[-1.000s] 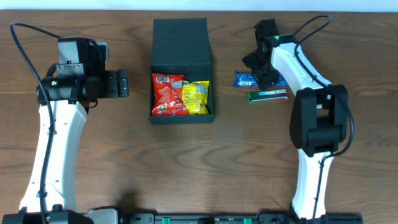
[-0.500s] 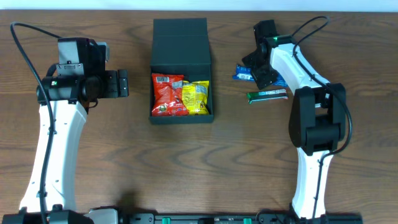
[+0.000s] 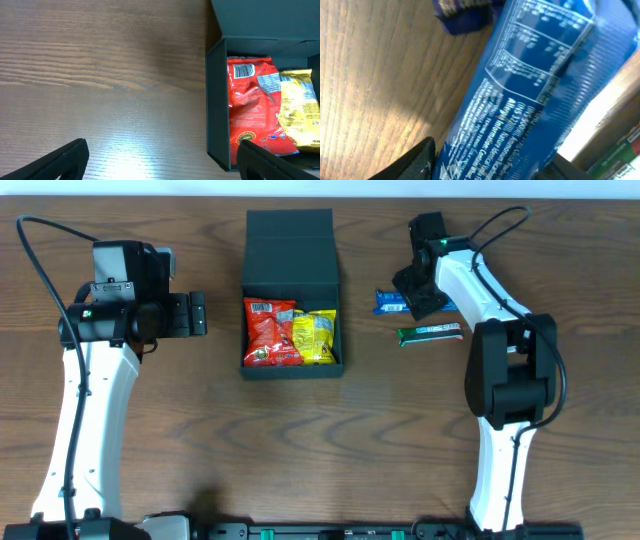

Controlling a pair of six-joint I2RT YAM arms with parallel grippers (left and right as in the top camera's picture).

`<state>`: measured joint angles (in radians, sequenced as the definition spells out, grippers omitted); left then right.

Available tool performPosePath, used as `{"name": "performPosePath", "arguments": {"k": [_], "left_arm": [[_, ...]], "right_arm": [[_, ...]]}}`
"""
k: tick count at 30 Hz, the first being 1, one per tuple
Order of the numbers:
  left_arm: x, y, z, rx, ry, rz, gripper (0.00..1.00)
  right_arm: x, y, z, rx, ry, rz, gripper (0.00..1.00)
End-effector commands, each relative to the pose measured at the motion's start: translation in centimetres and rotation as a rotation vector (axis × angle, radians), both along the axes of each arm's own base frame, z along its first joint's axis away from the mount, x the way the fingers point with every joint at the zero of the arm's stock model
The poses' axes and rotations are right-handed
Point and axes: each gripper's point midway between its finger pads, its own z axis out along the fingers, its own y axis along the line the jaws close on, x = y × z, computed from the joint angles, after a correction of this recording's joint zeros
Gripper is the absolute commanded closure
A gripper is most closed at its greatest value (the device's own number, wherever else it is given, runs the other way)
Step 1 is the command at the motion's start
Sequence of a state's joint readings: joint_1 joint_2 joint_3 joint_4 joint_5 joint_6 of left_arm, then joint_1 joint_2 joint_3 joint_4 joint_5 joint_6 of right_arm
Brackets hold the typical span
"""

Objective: Pack container
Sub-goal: 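Move the right gripper to the blue bars and grasp one, then carry the blue bar with the right gripper into the box's right side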

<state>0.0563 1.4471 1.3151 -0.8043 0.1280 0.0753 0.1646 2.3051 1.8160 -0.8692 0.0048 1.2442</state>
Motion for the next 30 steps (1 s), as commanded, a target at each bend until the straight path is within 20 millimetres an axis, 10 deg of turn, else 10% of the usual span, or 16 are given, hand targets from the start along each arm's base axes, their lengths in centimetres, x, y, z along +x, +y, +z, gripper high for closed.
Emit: {"name": "performPosePath", "arguments": {"k": [1,15,30], "left_arm": [[0.3,0.0,1.1,-0.008,-0.028,0.010,0.05],[0.2,0.0,1.1,-0.008,-0.028,0.010,0.05],[0.3,0.0,1.1,-0.007,-0.028,0.009,0.05]], "right_arm": [[-0.4,0.4,-1.1,0.032,0.031,0.046,0.45],[-0.2,1.8,3.0,0.018,-0.035,0.323,0.61],[-0.8,7.2,15.9,-0.067,-0.336,0.690,0.59]]}}
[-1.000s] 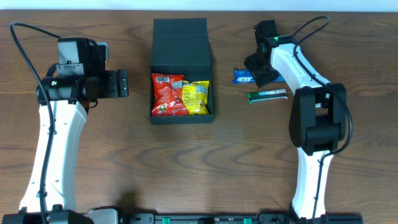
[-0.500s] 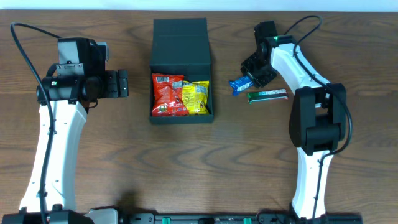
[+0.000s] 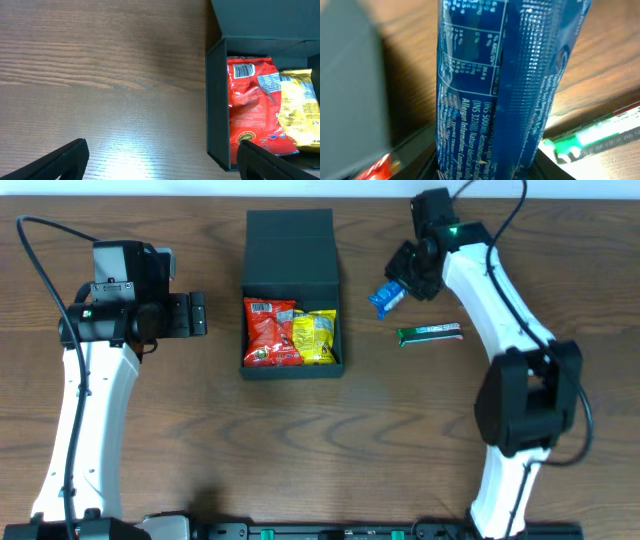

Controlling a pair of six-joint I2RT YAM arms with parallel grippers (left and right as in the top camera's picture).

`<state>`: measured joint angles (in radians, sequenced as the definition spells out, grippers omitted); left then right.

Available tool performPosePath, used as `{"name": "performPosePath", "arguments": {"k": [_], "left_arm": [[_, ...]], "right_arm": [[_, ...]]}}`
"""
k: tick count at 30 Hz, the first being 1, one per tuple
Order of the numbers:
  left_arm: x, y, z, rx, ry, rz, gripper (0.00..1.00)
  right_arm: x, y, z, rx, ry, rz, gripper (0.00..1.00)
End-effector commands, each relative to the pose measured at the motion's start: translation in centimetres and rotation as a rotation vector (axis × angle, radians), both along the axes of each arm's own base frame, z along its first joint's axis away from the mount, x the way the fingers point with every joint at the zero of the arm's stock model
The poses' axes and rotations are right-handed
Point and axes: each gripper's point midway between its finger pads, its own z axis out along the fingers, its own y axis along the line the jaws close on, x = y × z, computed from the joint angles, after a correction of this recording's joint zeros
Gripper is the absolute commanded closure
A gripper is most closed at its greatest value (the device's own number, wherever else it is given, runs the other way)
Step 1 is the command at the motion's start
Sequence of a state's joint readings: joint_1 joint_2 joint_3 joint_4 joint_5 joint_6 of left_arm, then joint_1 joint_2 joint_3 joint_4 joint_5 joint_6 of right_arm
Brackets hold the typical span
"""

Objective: Pack container
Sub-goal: 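Carry the blue bar with the right gripper into the box's right side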

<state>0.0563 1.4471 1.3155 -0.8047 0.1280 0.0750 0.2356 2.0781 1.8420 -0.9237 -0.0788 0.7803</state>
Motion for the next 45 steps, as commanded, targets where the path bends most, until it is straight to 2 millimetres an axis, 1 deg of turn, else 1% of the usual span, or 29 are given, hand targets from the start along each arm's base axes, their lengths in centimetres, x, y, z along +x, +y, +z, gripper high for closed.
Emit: {"name": "performPosePath", "arguments": {"k": [1,3,5,11,16,20,25,27,29,32,38,40,41,42,43,44,45], "left_arm": [[0.3,0.0,1.1,-0.007,-0.028,0.009,0.05],[0.3,0.0,1.1,-0.005,-0.028,0.006,0.05],[0.3,0.0,1.1,-0.005,-0.028,0.007,0.05],[0.3,0.0,1.1,-0.005,-0.028,0.007,0.05],[0.3,0.0,1.1,-0.005,-0.029,0.007,0.05],[0.2,0.0,1.1,-0.005,-0.028,0.007,0.05],[0.2,0.0,1.1,-0.005,-0.027,0.007,0.05],[0.2,0.0,1.1,-0.005,-0.026,0.007,0.05],[0.2,0.0,1.1,-0.005,-0.026,0.007,0.05],[0.2,0.0,1.1,-0.005,-0.027,0.007,0.05],[0.2,0.0,1.1,-0.005,-0.027,0.007,0.05],[0.2,0.0,1.1,-0.005,-0.027,0.007,0.04],[0.2,0.0,1.1,-0.005,-0.027,0.007,0.05],[0.2,0.0,1.1,-0.005,-0.027,0.007,0.05],[0.2,0.0,1.1,-0.005,-0.027,0.007,0.04],[0.2,0.0,1.1,-0.005,-0.027,0.007,0.05],[0.2,0.0,1.1,-0.005,-0.027,0.007,0.04]], "right_arm": [[-0.6,3.0,5.1,-0.039,-0.140,0.193,0.59],[-1.6,4.7,6.1,-0.056,-0.164,0.281,0.58],[-2.7,6.4,6.4,-0.065,-0.165,0.362,0.58],[-6.5,11.4,4.8,-0.116,-0.123,0.602,0.58],[-8.3,14.8,3.6,-0.158,-0.138,0.787,0.58],[-8.8,15.6,1.7,-0.187,-0.110,0.871,0.58],[-9.0,15.5,-0.8,-0.196,-0.045,0.874,0.59],[-9.3,15.3,-1.6,-0.191,-0.005,0.839,0.60],[-9.3,15.1,-2.2,-0.186,0.019,0.798,0.62],[-9.2,14.9,-2.4,-0.181,0.037,0.723,0.63],[-9.1,14.2,-2.6,-0.193,0.061,0.629,0.62],[-9.2,14.1,-2.6,-0.194,0.068,0.628,0.58],[-9.3,14.0,-2.6,-0.195,0.071,0.629,0.53],[-9.3,13.9,-2.6,-0.196,0.075,0.628,0.43],[-9.4,13.9,-2.6,-0.197,0.078,0.628,0.29],[-9.4,13.9,-2.7,-0.199,0.080,0.630,0.20],[-9.4,13.9,-2.7,-0.199,0.080,0.632,0.07]]}}
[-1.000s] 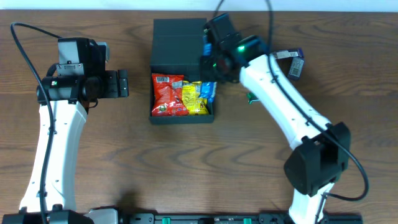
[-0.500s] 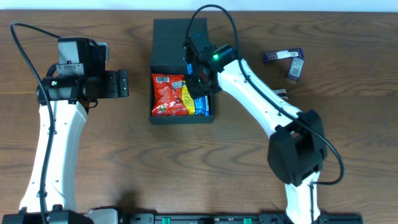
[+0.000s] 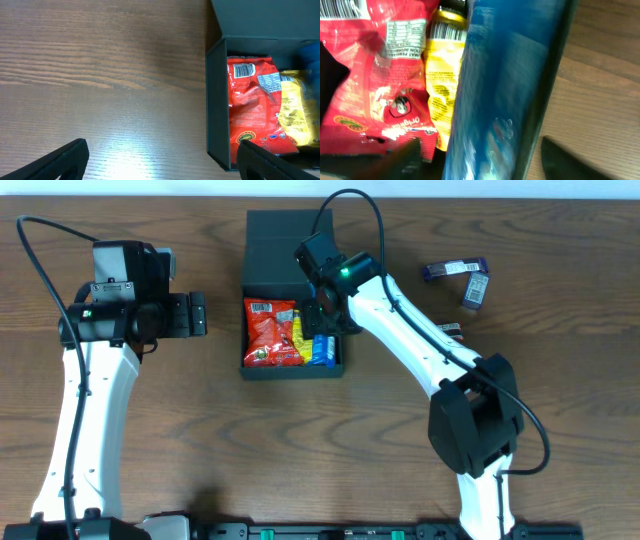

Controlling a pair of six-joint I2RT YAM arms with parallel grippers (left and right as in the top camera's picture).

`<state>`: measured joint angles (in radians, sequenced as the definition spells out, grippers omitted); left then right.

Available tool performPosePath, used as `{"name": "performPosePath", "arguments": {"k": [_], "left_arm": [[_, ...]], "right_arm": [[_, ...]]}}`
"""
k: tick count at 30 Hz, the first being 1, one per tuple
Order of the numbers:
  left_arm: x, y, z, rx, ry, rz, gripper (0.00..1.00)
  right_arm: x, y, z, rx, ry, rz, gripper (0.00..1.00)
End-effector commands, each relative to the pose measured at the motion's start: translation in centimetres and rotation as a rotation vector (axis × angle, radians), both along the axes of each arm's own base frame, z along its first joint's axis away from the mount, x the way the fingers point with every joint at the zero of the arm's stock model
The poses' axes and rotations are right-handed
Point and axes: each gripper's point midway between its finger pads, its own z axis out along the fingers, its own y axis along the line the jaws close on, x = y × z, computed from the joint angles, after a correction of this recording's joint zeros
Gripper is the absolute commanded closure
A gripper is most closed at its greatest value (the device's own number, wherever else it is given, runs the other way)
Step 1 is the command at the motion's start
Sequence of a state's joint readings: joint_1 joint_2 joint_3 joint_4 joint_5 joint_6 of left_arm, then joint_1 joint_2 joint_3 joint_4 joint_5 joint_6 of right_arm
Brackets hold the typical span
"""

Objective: Pack container
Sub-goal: 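Carry the blue bar with the right gripper into the box's right side, then push the blue bar down into the box with the right gripper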

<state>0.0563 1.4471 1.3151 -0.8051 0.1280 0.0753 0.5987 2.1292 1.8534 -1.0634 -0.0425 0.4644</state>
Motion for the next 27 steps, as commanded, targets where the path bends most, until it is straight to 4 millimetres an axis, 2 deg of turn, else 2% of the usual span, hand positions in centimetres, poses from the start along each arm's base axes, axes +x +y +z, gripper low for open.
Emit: {"name": "performPosePath", "arguments": {"k": [1,4,6,8,10,12,13,15,17,18,23,27], "left_arm": [[0.2,0.0,1.1,-0.006,-0.028,0.007,0.05],[0.2,0.0,1.1,-0.006,-0.028,0.007,0.05],[0.2,0.0,1.1,-0.006,-0.028,0.007,0.05],[0.2,0.0,1.1,-0.006,-0.028,0.007,0.05],[0.2,0.0,1.1,-0.006,-0.028,0.007,0.04],[0.2,0.0,1.1,-0.006,-0.028,0.007,0.05],[0.3,0.0,1.1,-0.005,-0.028,0.007,0.05],[0.2,0.0,1.1,-0.005,-0.028,0.007,0.05],[0.3,0.0,1.1,-0.005,-0.028,0.007,0.05],[0.3,0.0,1.1,-0.005,-0.029,0.007,0.05],[0.3,0.0,1.2,-0.005,-0.033,0.007,0.05],[0.3,0.0,1.2,-0.005,-0.033,0.007,0.05]], "right_arm": [[0.5,-0.2,0.6,-0.003,-0.019,-0.016,0.04],[0.9,-0.1,1.6,0.012,-0.042,-0.019,0.01],[1.5,0.1,3.1,0.034,-0.076,-0.024,0.01],[2.1,0.1,4.5,0.045,-0.112,-0.030,0.06],[2.6,0.2,5.7,0.053,-0.145,-0.035,0.22],[2.6,0.2,6.0,0.057,-0.146,-0.033,0.53],[2.3,0.2,5.9,0.052,-0.136,-0.030,0.65],[1.5,-0.1,5.5,0.031,-0.106,-0.025,0.83],[0.6,-0.6,5.0,0.009,-0.067,-0.021,0.96],[0.1,-0.9,4.8,-0.007,-0.046,-0.018,0.99],[-2.3,-2.0,3.9,-0.058,0.047,0.017,0.99],[-3.2,-2.2,2.7,-0.069,0.085,0.032,0.98]]}}
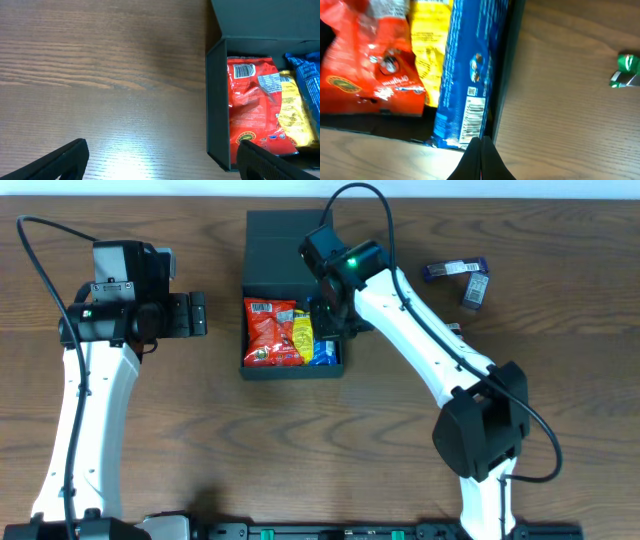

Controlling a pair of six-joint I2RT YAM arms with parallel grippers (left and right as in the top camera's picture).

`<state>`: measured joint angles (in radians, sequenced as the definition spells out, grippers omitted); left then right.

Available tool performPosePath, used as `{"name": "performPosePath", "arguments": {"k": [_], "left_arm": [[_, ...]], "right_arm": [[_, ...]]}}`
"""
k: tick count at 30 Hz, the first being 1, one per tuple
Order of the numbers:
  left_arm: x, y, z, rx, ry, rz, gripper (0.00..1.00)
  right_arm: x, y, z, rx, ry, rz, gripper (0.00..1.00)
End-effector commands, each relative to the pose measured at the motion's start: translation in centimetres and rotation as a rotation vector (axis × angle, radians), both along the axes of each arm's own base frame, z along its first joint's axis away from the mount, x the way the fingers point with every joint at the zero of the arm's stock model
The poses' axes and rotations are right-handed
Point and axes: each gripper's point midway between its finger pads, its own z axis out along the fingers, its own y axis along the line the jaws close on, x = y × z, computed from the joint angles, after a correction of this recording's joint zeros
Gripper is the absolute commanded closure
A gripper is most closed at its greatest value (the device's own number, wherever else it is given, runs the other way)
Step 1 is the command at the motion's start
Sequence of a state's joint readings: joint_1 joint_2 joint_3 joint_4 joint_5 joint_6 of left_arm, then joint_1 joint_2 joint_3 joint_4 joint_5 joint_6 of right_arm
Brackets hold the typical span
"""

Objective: Pack container
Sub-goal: 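Push the blue bar down into the box with the right gripper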

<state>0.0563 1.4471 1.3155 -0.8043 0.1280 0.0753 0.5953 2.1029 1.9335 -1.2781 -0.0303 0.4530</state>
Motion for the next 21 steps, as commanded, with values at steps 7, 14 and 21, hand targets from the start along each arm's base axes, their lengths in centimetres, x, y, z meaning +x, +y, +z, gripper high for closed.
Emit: {"name": "performPosePath", "arguments": {"k": [7,14,21], "left_arm": [[0.3,0.0,1.2,-0.006,-0.031,0.007,0.05],[0.3,0.0,1.1,-0.005,-0.030,0.007,0.05],[0.3,0.0,1.2,-0.005,-0.031,0.007,0.05]], "right_arm": [[-1.3,1.0,-1.3,0.050,0.035,0.044,0.98],[-1.4,1.3,-1.3,0.052,0.028,0.068,0.99],[-1.0,2.2,-1.5,0.068,0.002,0.089,0.99]]}}
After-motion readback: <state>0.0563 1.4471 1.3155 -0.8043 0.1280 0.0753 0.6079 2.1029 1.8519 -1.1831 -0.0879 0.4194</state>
